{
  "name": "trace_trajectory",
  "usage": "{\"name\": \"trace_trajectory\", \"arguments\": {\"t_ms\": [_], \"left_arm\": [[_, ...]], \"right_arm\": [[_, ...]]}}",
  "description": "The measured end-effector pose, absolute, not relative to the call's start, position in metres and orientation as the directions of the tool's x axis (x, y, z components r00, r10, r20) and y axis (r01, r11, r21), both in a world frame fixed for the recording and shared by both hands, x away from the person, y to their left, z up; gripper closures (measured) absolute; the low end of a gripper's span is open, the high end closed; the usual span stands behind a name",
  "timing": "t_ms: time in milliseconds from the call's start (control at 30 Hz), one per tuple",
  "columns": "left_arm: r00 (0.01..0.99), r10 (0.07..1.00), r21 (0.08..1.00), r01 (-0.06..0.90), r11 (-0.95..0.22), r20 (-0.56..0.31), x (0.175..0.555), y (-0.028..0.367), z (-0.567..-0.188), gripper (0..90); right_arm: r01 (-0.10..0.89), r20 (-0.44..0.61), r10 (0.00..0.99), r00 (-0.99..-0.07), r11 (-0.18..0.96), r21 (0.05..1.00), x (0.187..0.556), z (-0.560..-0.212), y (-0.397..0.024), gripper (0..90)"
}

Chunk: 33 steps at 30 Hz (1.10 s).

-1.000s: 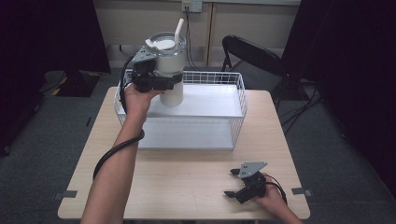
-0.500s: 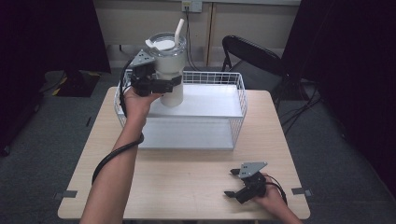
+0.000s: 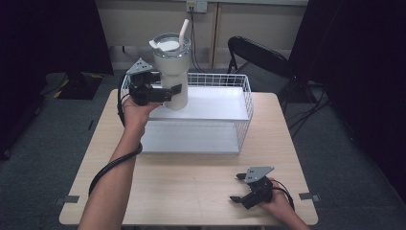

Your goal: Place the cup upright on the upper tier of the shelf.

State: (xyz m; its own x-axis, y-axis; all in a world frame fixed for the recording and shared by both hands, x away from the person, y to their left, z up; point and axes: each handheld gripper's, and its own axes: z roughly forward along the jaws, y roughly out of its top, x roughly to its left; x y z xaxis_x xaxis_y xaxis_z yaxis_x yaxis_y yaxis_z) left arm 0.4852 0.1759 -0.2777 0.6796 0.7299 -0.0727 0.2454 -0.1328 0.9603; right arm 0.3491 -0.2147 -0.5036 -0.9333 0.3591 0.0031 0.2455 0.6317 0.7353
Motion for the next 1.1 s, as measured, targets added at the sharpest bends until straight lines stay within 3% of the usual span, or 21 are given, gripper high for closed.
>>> {"name": "trace_trajectory", "arguments": {"t_ms": [1100], "left_arm": [[0.74,0.672,0.936,0.256,-0.241,-0.03,0.418,0.204,-0.291,15.8]], "right_arm": [[0.246,0.003,0.359,-0.933,0.632,0.735,0.349,-0.504,-0.215,13.1]]}}
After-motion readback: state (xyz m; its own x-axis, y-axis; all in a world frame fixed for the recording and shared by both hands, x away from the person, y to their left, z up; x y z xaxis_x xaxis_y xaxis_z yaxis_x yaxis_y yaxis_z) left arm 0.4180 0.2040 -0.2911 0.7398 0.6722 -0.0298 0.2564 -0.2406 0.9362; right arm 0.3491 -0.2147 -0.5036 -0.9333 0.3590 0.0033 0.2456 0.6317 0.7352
